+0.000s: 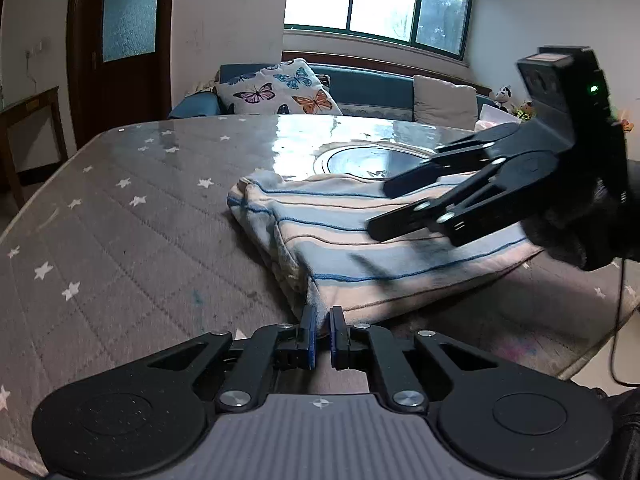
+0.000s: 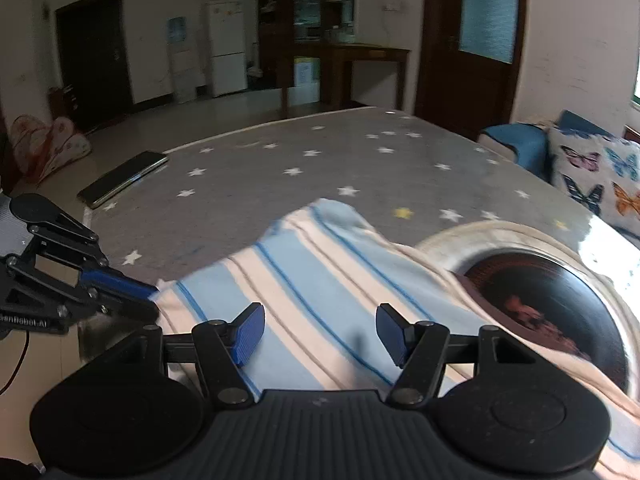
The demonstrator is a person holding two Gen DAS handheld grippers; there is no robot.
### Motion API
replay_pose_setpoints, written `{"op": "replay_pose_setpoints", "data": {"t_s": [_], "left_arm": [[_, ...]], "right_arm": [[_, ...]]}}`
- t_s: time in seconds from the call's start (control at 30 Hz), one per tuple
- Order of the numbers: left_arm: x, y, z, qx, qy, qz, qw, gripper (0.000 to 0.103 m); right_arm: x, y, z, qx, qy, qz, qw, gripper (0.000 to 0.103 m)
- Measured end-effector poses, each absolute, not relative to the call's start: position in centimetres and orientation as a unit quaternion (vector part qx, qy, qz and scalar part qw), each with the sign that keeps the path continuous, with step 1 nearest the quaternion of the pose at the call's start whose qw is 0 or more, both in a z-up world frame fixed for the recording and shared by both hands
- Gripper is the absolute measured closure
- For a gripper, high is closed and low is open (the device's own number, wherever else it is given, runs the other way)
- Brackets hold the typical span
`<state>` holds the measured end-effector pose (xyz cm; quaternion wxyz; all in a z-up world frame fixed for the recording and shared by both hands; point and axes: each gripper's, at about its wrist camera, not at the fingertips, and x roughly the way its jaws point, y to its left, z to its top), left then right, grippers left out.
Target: Fold clothes
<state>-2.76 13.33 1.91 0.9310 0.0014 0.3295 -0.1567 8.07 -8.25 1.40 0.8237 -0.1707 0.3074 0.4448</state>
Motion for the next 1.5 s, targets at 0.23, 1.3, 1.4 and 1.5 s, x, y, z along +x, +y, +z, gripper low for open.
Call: {"op": "replay_pose_setpoints", "data": {"t_s": [0.23, 1.3, 1.4, 1.5], "left_arm": [[-3.1, 16.1, 3.3, -0.018, 0.318, -0.123, 0.94, 0.094], [12.7, 16.7, 1.9, -0.104, 0.357, -0.074, 0.925, 0.094], [12.3, 16.4, 2.8, -0.099, 0.347, -0.086, 0.929, 0.092], [12.5, 15.6, 2.5, -0.075, 0.355, -0.084, 0.928, 0.091]], "right_arm": [[6.0, -4.5, -0.9, -0.216, 0.297, 0.48, 0.797, 0.041], [1.6, -3.8, -1.8, -0.229, 0.27, 0.565, 0.745, 0.04], [1.7, -4.4, -1.0, -0.216, 0.261, 0.567, 0.751, 0.04], [1.3, -4.4, -0.6, -0.21, 0.253, 0.572, 0.751, 0.04]]}}
